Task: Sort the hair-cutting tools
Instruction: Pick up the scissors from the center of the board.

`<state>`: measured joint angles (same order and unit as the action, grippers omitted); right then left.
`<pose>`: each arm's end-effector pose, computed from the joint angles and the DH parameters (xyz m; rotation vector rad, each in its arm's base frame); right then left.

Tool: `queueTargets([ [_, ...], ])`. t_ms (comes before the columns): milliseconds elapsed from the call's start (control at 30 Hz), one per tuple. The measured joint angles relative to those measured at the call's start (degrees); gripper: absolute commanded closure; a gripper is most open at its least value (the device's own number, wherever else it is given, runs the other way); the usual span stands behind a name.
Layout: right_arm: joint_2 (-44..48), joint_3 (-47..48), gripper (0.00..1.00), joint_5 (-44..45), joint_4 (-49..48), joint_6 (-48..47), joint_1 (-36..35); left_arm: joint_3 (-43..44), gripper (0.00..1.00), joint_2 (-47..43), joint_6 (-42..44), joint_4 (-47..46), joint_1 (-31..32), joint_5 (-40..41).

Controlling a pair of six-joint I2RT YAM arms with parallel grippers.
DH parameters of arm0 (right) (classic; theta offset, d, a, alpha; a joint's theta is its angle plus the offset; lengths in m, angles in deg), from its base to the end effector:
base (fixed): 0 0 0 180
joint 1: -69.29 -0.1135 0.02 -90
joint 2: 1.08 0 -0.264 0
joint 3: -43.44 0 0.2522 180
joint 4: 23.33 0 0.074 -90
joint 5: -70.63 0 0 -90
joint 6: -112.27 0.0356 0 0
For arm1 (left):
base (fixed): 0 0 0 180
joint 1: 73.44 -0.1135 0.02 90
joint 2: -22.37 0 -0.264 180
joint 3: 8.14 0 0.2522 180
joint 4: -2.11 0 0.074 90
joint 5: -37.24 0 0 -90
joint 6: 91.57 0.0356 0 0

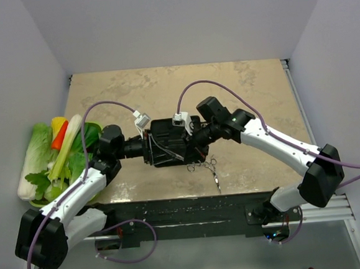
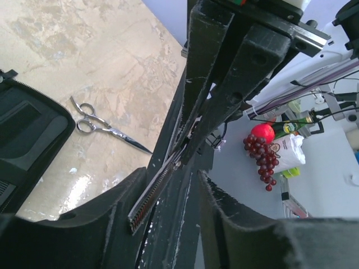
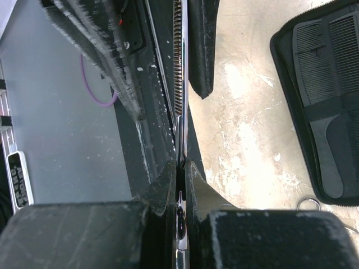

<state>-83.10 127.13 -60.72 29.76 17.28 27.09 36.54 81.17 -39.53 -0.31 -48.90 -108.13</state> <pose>0.2052 0.2178 0.3036 -1.2962 2.1471 1.1669 0.1880 -0.1181 0.2587 0.5628 1.9099 -1.5947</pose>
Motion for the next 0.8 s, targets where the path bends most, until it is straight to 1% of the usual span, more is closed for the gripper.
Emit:
queueTargets([
  [100,0.00,0.00,1.00,-0.20,0.11,-0.07,-0.20,0.11,0.69,-0.11,0.63,1.07,-0.04,0.11],
  [133,0.00,0.00,1.00,-0.24,0.15,-0.07,-0.20,0.13,0.75,-0.11,0.83,1.33,-0.04,0.22],
  [200,0.00,0.00,1.00,-0.44,0.28,-0.22,-0.20,0.15,0.78,-0.11,1.18,1.73,-0.07,0.57],
  [300,0.02,0.00,1.00,-0.44,0.42,-0.63,-0.26,0.22,0.79,-0.15,1.31,1.90,-0.13,0.52],
  [367,0.02,0.00,1.00,-0.46,0.42,-0.79,-0.24,0.31,0.84,-0.33,1.31,1.92,-0.13,0.48],
  [400,0.02,0.00,1.00,-0.50,0.35,-0.85,-0.26,0.33,0.89,-0.50,1.33,1.92,-0.13,0.50],
  [433,0.04,0.00,1.00,-0.63,0.26,-0.90,-0.31,0.33,1.00,-0.74,1.38,1.99,-0.13,0.50],
  [500,0.09,-0.13,1.00,-0.81,-0.04,-0.96,-0.48,0.33,1.00,-1.33,1.40,2.23,-0.13,0.52],
  [533,0.13,-0.15,0.95,-0.85,-0.15,-0.96,-0.57,0.33,1.00,-1.64,1.40,2.34,-0.13,0.52],
  [567,0.20,-0.17,0.71,-0.87,-0.26,-0.96,-0.63,0.33,1.00,-1.88,1.38,2.40,-0.13,0.52],
  [633,0.35,-0.20,0.68,-1.03,-0.46,-0.39,-0.68,0.33,1.00,-2.67,1.29,2.58,-0.13,0.52],
  [667,0.37,-0.20,0.54,-0.50,-0.76,-0.15,-0.66,0.33,1.00,-3.23,1.18,2.54,-0.09,0.59],
  [733,0.39,-0.20,0.48,0.20,-1.25,0.74,-0.57,0.33,1.00,-4.50,0.87,2.32,-0.02,0.55],
  [767,0.52,-0.20,0.42,0.61,-1.51,1.33,-0.50,0.33,1.00,-5.05,0.44,1.84,-0.04,0.42],
  [800,0.83,-0.20,0.40,1.44,-1.86,1.97,-0.50,0.35,1.00,-5.55,0.22,1.51,-0.02,0.68],
])
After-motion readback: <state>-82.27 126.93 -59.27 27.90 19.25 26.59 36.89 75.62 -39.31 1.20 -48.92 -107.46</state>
